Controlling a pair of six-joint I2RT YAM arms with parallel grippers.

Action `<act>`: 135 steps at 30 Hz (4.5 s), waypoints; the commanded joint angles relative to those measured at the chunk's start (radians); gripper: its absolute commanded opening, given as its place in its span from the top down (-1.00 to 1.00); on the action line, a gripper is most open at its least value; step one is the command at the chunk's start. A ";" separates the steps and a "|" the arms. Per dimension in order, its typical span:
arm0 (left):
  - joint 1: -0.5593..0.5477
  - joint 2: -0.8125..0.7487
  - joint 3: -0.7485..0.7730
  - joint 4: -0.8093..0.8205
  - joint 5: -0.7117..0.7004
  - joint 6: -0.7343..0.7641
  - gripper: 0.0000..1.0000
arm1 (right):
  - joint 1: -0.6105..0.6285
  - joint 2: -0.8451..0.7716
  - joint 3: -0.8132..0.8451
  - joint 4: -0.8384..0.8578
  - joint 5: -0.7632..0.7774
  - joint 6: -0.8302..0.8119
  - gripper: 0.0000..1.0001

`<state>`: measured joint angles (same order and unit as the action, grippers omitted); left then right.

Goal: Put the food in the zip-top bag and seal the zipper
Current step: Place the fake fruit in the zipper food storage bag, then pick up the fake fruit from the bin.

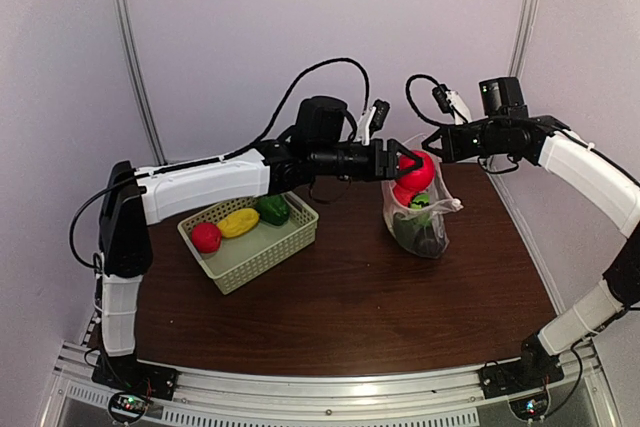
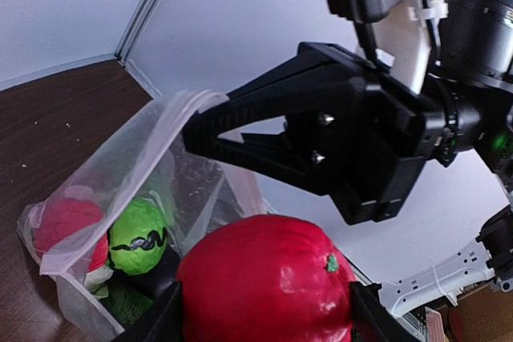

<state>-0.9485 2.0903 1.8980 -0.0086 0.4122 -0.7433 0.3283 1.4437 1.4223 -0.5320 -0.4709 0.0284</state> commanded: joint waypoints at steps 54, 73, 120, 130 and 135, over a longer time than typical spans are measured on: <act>0.291 -0.434 -0.454 -1.018 -0.775 0.261 -0.84 | -0.107 0.072 0.225 -0.228 0.323 -0.342 1.00; 0.449 -0.313 -0.538 -0.908 -0.788 0.377 -0.79 | -0.061 -0.012 0.026 -0.141 0.177 -0.245 1.00; 0.282 -0.420 -0.301 -0.806 -0.448 0.412 -0.15 | -0.022 -0.011 0.023 -0.150 0.189 -0.238 1.00; 0.108 -0.394 -0.277 -0.205 0.011 0.200 -0.15 | 0.010 0.037 0.129 -0.221 0.162 -0.208 1.00; 0.060 -0.304 -0.205 -0.046 0.045 0.115 -0.16 | 0.021 0.051 0.158 -0.229 0.135 -0.189 1.00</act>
<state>-0.8616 1.7115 1.6287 -0.2966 0.3611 -0.5232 0.3367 1.4799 1.5372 -0.7467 -0.3004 -0.1913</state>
